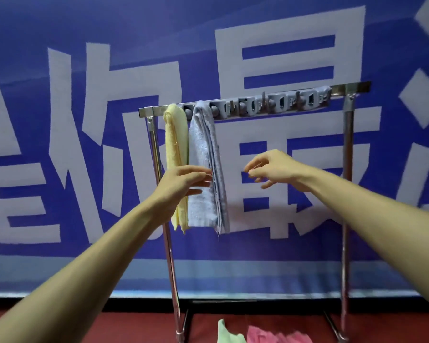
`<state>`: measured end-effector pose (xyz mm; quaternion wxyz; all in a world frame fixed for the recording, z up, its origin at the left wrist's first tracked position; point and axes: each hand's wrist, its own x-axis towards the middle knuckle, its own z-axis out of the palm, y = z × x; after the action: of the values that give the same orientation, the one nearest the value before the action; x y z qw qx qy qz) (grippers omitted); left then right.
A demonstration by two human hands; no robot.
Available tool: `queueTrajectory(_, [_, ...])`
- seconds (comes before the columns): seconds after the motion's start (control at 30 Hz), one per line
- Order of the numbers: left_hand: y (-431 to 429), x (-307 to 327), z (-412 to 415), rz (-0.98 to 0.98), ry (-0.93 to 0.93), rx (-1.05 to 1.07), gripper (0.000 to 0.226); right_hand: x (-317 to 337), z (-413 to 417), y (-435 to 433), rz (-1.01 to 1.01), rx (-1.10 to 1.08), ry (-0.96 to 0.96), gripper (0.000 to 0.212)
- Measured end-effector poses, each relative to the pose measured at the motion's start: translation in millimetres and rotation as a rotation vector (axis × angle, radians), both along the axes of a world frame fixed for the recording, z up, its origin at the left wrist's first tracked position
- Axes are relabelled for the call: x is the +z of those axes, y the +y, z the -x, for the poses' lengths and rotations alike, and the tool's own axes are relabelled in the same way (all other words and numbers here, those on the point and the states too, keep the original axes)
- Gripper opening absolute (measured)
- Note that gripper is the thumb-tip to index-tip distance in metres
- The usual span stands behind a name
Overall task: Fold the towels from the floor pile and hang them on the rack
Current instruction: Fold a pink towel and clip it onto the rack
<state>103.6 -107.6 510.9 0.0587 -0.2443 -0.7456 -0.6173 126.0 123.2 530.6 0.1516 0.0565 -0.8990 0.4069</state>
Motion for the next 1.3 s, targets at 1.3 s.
queueTrajectory(1.3, [99.4,-516.7,62.9,0.763,-0.756,-0.288,0.021,-607.5,32.9,79.6,-0.032,-0.388,-1.001,0.038])
